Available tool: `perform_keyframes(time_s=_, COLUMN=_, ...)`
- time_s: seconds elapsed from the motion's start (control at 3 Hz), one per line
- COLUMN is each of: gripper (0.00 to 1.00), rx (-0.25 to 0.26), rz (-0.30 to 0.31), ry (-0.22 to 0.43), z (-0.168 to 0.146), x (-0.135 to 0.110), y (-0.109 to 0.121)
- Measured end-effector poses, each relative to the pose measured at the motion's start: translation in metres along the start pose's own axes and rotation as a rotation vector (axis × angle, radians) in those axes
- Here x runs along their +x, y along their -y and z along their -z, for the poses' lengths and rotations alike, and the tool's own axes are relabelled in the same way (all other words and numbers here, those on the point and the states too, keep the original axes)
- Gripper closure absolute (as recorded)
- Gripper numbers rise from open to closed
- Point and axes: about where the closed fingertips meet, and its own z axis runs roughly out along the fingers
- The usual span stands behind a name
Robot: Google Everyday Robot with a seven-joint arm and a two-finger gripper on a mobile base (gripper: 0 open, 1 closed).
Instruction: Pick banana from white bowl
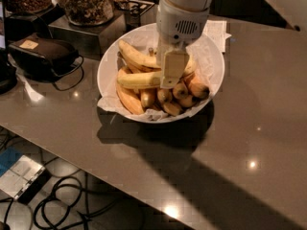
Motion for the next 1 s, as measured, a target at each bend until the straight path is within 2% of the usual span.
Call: perform_keyframes(time_s=1.0, gripper=0.52, rx=-0.015, rz=-0.014, ry=-0.024, z=-0.0104, x=0.0076, y=0.0070)
